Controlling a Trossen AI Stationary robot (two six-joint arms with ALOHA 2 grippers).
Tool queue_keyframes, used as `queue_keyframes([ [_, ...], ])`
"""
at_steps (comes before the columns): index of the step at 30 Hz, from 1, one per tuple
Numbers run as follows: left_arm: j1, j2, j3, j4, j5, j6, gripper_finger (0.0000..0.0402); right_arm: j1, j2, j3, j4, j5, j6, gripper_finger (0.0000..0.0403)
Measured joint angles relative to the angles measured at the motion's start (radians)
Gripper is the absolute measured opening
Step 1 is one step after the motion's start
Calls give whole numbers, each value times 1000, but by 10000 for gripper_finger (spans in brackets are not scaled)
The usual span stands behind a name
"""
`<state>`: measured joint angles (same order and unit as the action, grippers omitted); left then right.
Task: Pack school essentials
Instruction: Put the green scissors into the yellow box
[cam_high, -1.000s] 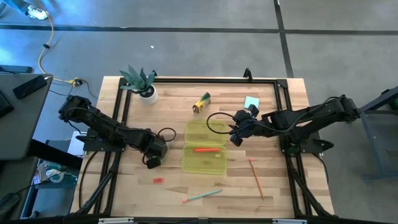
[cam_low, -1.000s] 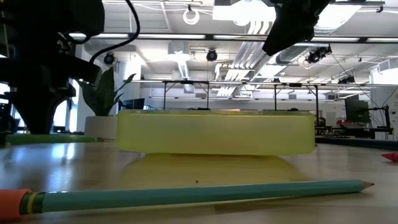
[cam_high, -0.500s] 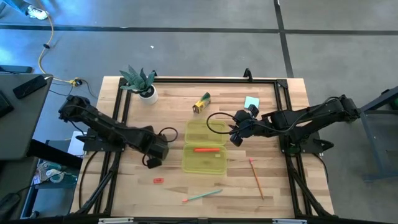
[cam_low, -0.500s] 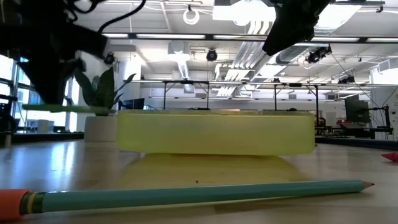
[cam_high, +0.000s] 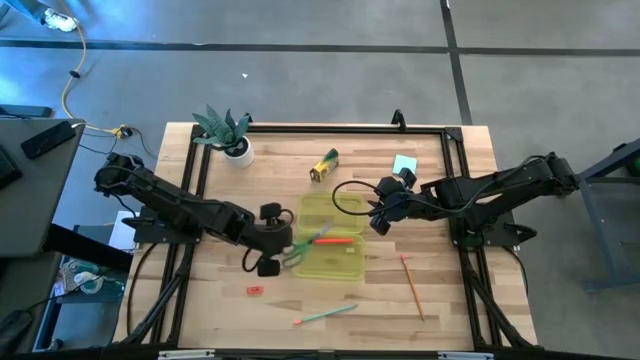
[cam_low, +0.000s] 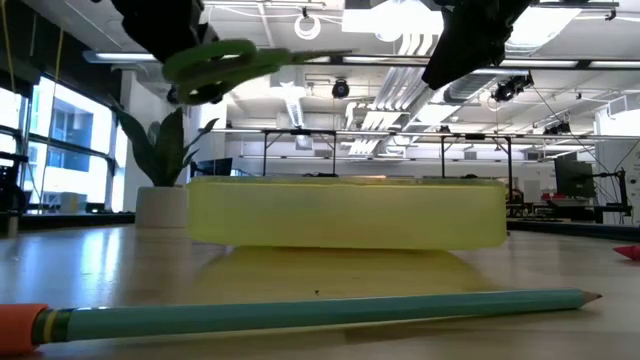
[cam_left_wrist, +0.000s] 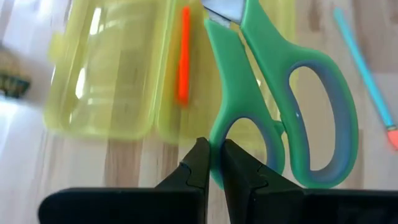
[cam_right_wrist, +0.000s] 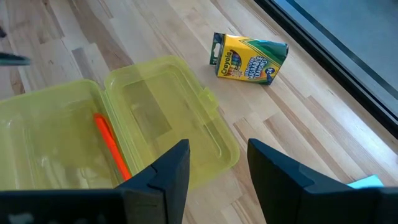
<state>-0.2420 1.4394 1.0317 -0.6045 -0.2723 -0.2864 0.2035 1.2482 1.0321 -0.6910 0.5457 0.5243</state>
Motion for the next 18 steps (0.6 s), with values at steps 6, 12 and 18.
queue_keyframes([
  [6,27,56,2,118,9,157,15,0,0,0,2,0,0,152],
  [12,70,139,0,122,12,221,19,0,0,0,10,0,0,152],
  [18,93,201,0,165,9,247,26,0,0,0,10,0,0,152],
])
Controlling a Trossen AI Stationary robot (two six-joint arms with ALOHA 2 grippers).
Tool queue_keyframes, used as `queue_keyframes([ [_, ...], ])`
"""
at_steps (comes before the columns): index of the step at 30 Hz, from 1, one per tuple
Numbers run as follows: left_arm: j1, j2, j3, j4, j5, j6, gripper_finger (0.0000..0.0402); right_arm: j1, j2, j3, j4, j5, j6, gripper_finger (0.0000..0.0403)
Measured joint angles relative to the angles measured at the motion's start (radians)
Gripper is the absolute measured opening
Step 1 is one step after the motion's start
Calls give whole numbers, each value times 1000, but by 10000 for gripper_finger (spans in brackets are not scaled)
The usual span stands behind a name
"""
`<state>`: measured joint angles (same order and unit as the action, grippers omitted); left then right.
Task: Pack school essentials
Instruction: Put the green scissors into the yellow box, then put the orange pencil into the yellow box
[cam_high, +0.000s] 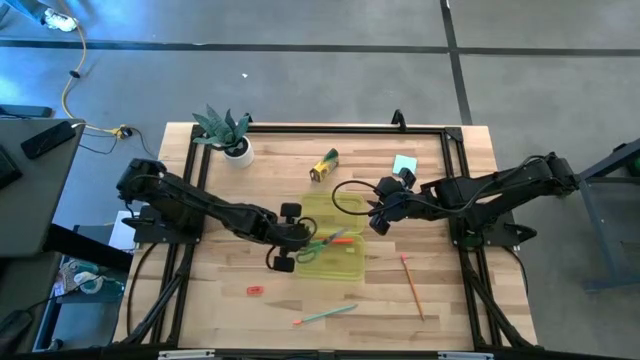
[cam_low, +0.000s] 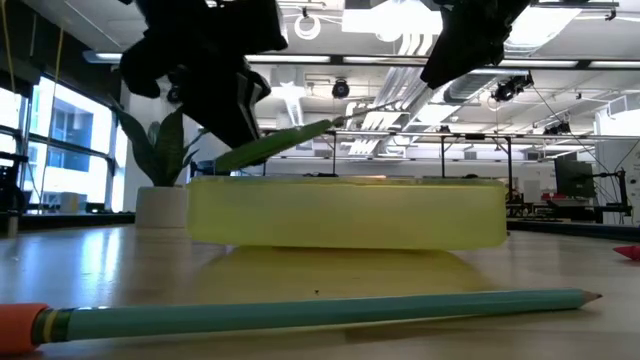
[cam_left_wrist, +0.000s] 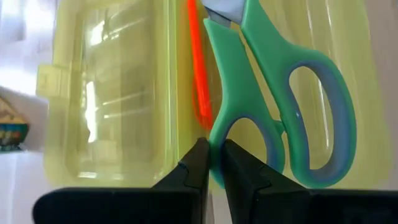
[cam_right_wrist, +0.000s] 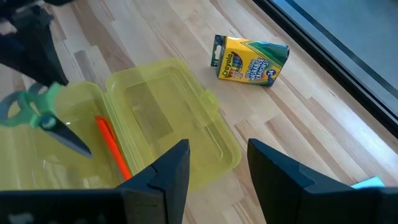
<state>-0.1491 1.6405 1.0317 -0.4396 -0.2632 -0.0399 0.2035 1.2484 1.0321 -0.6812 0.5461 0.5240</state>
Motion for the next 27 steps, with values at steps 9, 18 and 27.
queue_keyframes([
  [9,6,70,0,43,33,9,26,0,0,0,1,0,0,152],
  [18,6,87,0,47,68,18,31,0,0,0,-3,0,0,152],
  [27,6,87,0,46,77,11,75,0,0,0,-3,0,13,152],
])
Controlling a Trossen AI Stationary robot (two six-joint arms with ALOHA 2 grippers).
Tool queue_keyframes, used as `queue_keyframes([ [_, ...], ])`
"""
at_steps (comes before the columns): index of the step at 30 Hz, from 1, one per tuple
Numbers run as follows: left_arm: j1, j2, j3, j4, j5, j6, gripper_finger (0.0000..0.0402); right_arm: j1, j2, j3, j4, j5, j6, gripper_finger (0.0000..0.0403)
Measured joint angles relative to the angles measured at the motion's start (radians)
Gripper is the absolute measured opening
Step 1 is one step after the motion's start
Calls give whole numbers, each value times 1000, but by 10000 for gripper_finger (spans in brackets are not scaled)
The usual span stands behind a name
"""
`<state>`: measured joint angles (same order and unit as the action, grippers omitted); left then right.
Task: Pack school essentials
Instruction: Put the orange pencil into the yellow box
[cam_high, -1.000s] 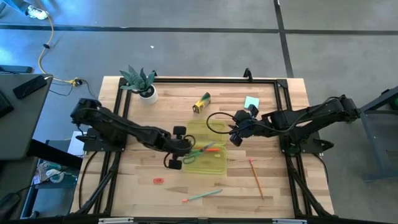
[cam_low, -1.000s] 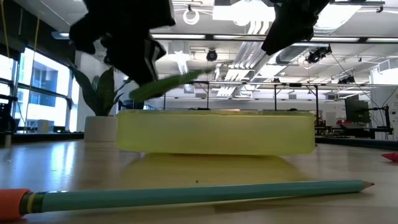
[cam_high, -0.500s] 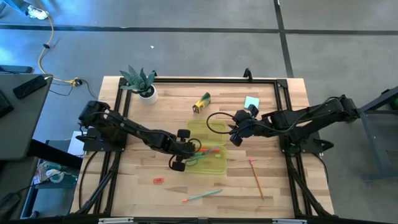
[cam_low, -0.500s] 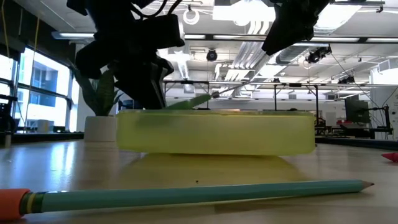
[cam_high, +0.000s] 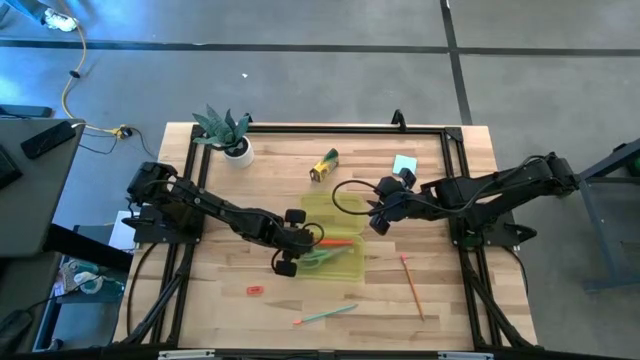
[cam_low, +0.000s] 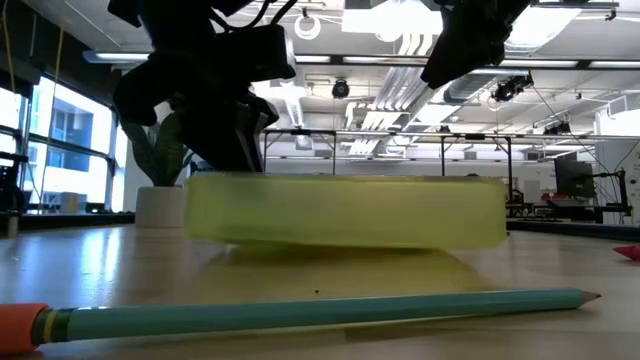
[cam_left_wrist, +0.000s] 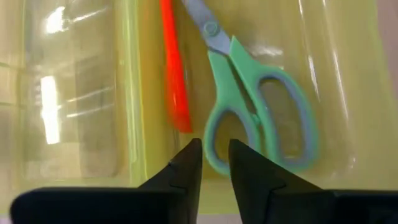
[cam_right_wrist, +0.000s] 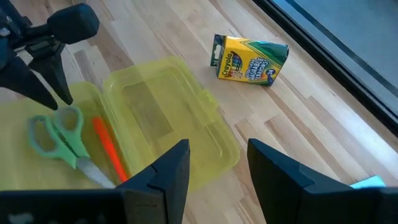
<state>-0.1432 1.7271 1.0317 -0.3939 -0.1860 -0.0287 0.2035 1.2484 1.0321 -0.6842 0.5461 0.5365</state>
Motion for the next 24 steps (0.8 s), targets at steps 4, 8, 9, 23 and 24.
queue_keyframes([
  [4,0,-1,0,-4,0,-4,96,0,0,0,-19,-3,32,152],
  [8,-1,-23,0,-21,2,-2,103,0,0,0,-63,-60,69,152],
  [9,-1,-34,0,-37,2,-3,103,1,0,0,-75,-76,82,152],
  [23,-10,-292,-10,-238,-3,-103,95,195,20,0,-332,-137,457,152],
  [24,-17,-309,-17,-244,-6,-116,95,214,27,0,-346,-140,489,152],
])
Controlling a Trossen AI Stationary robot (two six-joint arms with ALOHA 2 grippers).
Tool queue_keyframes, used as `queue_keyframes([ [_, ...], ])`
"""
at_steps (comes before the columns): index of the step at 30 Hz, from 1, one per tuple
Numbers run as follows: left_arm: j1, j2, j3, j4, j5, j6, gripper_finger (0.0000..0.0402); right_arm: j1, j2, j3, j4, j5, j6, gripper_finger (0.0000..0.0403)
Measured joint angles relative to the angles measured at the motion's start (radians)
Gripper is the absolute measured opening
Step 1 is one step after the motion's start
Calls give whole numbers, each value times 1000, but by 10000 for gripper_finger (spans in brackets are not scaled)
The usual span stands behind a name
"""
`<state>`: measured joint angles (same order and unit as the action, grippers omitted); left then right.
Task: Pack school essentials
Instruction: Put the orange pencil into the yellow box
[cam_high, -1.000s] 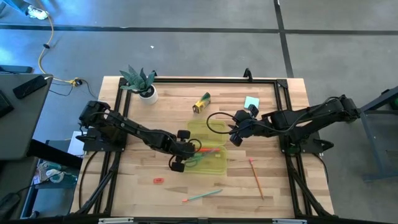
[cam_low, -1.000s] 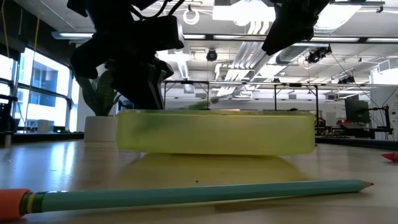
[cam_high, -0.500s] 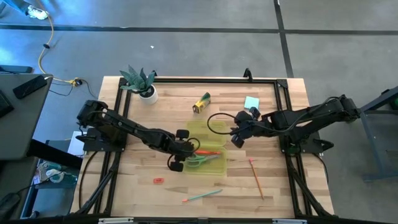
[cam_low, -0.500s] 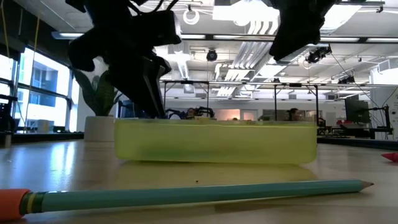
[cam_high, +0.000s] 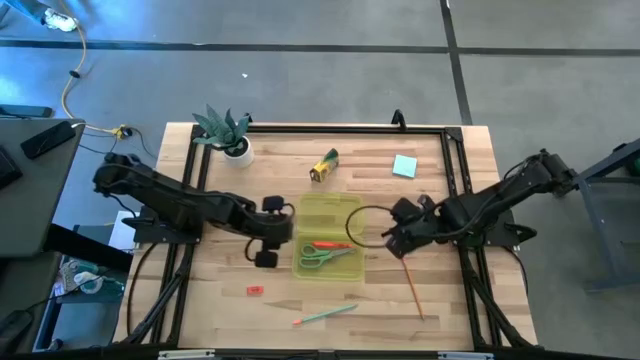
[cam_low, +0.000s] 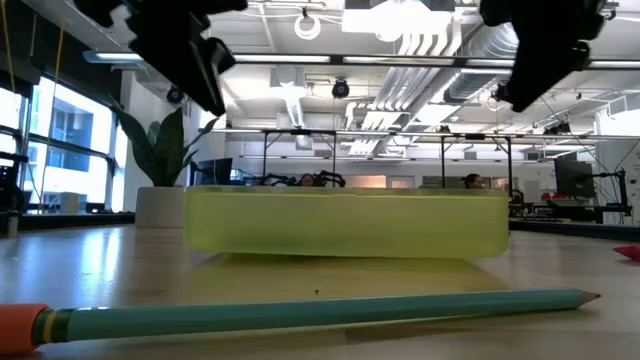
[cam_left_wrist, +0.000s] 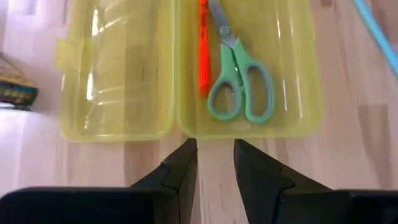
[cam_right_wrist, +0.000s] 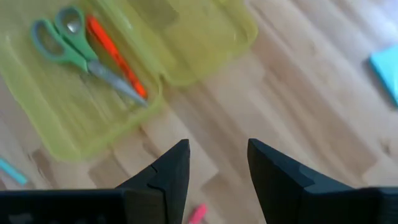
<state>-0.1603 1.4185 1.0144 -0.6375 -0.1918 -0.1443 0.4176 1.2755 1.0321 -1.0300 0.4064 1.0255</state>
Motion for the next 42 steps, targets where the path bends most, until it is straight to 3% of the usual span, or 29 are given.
queue_keyframes([
  [12,-151,-163,-227,41,-79,-231,92,170,145,0,-90,-92,284,152],
  [31,-197,-162,-241,118,-110,-230,90,225,291,0,-47,-155,543,152],
  [42,-197,-162,-241,119,-109,-227,90,224,326,0,-82,-168,541,152],
])
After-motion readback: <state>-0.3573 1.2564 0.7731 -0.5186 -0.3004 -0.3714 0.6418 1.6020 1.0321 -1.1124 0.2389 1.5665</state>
